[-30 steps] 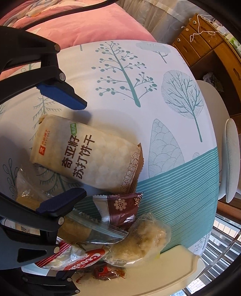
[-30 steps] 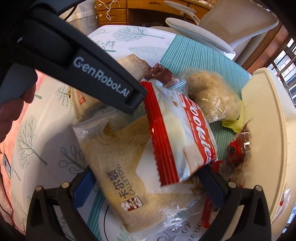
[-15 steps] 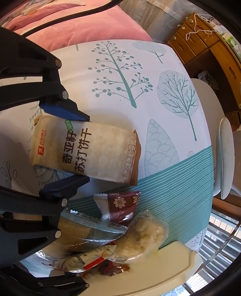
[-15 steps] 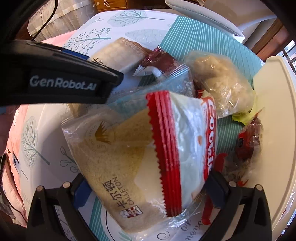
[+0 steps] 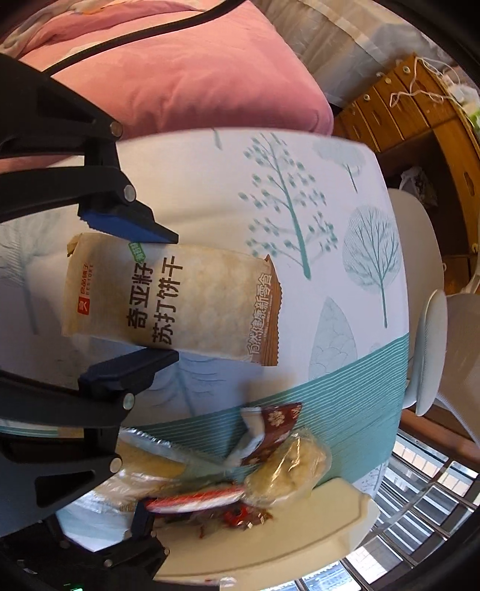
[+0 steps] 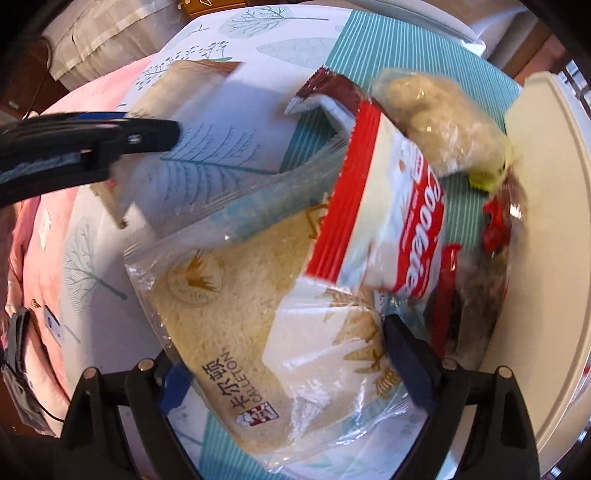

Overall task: Organize snacks
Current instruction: 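Grasp the beige biscuit pack with the left tool while the right tool grasps the bread bag, then carry both packs into the white basket and open both tools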

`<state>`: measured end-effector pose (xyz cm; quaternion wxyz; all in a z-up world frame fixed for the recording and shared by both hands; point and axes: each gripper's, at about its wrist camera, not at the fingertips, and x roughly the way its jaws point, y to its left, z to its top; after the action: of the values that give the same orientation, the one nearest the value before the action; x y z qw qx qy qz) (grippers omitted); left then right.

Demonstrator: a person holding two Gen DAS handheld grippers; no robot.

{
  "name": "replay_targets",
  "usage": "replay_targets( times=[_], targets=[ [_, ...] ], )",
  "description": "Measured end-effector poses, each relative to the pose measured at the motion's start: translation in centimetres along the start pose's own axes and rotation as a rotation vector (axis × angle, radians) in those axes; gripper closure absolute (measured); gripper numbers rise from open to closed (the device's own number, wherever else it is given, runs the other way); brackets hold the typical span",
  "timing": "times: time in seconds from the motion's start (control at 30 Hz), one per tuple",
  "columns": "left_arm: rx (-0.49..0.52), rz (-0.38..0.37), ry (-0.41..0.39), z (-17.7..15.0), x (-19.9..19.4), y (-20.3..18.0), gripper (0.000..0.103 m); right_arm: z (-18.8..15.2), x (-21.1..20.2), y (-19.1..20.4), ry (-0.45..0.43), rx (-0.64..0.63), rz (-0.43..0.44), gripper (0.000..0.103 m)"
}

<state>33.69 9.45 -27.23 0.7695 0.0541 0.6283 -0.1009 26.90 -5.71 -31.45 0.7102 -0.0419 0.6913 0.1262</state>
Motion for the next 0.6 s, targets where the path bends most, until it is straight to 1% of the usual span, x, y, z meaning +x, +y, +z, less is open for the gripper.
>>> replay_targets(
  times=[0.2,0.4,0.43,0.53,0.6],
  targets=[
    [-0.024,-0.026,-0.012,-3.6,-3.8,1.1,0.049,-0.8,-0.4,-0.2,0.021,0.056,0.069,0.014],
    [0.006,-0.044,-0.017,-6.8,-6.9,1.0,0.049,-2.9,-1.1,-0.6,0.028,0.154,0.151,0.018],
    [0.011,-0.052,-0.016,-7.1,-7.3,0.9,0.049,-2.7,-1.3,-1.2,0.025,0.163,0.159,0.018],
    [0.022,-0.073,-0.019,-8.3,-8.6,0.6,0.049,-4.5,-2.7,-0.8,0.007,0.194,0.181,0.025],
    [0.032,-0.086,-0.021,-8.9,-9.2,0.3,0.049,-5.0,-3.3,-1.1,-0.005,0.201,0.175,0.034]
  ],
)
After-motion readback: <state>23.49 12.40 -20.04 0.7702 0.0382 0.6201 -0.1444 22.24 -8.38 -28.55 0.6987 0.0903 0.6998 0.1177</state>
